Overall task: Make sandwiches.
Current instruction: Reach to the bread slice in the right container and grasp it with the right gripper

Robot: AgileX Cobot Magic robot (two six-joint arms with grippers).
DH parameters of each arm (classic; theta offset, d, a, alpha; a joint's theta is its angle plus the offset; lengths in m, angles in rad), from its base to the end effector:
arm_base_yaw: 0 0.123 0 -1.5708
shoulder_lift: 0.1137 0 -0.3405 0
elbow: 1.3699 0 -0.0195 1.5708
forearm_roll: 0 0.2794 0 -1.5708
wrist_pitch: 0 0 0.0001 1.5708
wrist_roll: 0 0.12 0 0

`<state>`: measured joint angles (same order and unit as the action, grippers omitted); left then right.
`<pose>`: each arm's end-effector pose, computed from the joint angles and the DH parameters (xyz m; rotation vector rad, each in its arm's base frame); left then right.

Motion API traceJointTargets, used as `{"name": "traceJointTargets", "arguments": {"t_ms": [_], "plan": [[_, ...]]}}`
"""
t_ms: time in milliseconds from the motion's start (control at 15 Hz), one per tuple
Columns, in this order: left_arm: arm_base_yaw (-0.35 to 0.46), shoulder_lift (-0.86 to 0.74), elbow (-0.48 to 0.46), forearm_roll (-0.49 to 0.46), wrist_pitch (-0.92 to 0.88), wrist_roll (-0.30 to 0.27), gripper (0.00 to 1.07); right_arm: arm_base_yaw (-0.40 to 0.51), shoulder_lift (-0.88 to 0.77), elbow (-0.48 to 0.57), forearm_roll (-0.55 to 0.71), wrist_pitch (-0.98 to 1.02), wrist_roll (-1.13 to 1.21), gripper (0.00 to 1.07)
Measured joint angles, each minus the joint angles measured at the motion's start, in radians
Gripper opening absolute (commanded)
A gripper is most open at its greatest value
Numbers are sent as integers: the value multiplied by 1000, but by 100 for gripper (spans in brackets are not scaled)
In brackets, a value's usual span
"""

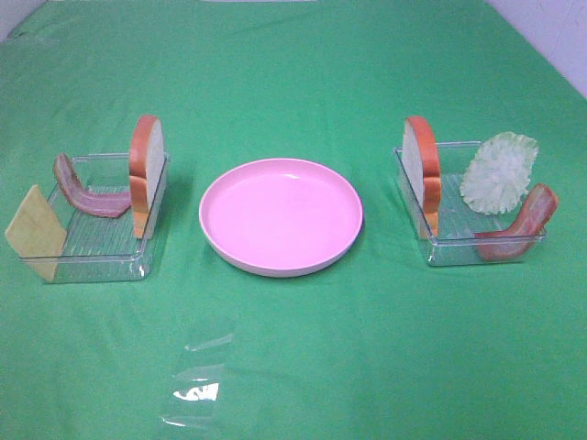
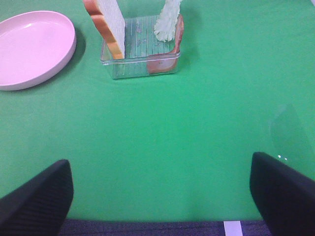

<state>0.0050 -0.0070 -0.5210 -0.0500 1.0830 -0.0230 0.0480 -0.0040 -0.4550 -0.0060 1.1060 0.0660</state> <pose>-0.0146 -0.0054 0.2823 -0.0247 2.0382 -0.0710 -0.0082 -0.0010 0.2583 0.0195 2.1311 0.0599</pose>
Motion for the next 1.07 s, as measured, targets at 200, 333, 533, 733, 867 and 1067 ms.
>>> {"name": "traceJointTargets", "arguments": {"t_ms": [200,333,533,733,867,1067], "plan": [[0,0,0,0,0,0,98,0,0,0,0,0,0,93],[0,0,0,0,0,0,98,0,0,0,0,0,0,93],[0,0,0,0,0,0,98,0,0,0,0,0,0,93],[0,0,0,0,0,0,98,0,13,-16,0,-45,0,93],[0,0,0,0,0,0,98,0,99,-30,0,-139,0,93],[0,0,0,0,0,0,98,0,255,-31,0,-274,0,93]]}}
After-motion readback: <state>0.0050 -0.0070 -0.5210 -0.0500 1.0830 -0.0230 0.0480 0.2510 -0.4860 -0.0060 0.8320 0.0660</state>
